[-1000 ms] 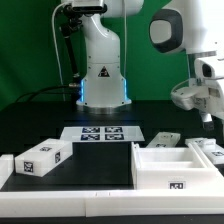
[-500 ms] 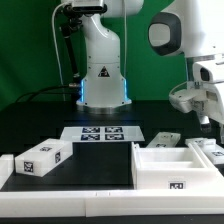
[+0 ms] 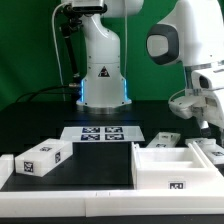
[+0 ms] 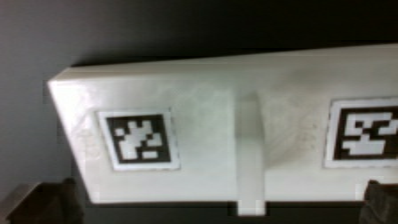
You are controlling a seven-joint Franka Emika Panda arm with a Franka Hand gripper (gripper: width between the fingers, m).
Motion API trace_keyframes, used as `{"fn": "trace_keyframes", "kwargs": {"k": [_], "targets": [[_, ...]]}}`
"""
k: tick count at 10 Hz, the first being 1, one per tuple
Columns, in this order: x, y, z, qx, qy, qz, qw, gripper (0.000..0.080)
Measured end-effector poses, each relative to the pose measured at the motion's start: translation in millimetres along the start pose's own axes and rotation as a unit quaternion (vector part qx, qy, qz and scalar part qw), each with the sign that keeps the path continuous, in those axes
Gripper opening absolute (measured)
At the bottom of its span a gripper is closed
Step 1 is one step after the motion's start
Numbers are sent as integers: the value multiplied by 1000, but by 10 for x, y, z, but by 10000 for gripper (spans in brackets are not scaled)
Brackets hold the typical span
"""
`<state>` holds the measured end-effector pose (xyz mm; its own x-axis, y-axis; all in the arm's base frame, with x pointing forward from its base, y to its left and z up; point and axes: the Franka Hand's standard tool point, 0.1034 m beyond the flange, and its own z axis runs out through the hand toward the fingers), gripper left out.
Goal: Assemble cabinet
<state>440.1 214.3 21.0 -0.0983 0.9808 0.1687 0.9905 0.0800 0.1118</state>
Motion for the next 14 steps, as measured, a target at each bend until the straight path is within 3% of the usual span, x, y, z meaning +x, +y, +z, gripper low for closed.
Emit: {"fn": "trace_keyframes", "kwargs": {"k": [3, 4, 5, 7, 8, 9, 10, 12, 14], "targets": [[-86, 19, 0, 1, -2, 9, 1000, 797], [-100, 20, 4, 1, -3, 11, 1000, 658], [-98, 9, 16, 2, -2, 15, 1000, 658], [-97, -23, 55, 7, -2, 17, 1000, 383], [-106, -25, 60, 7, -2, 18, 1000, 383], [-132, -22, 63, 8, -2, 21, 1000, 183], [-126, -17, 57, 7, -2, 20, 1000, 71], [-120, -3, 32, 5, -3, 27, 1000, 71], [-116, 31, -97, 2, -10, 56, 998, 71]]}}
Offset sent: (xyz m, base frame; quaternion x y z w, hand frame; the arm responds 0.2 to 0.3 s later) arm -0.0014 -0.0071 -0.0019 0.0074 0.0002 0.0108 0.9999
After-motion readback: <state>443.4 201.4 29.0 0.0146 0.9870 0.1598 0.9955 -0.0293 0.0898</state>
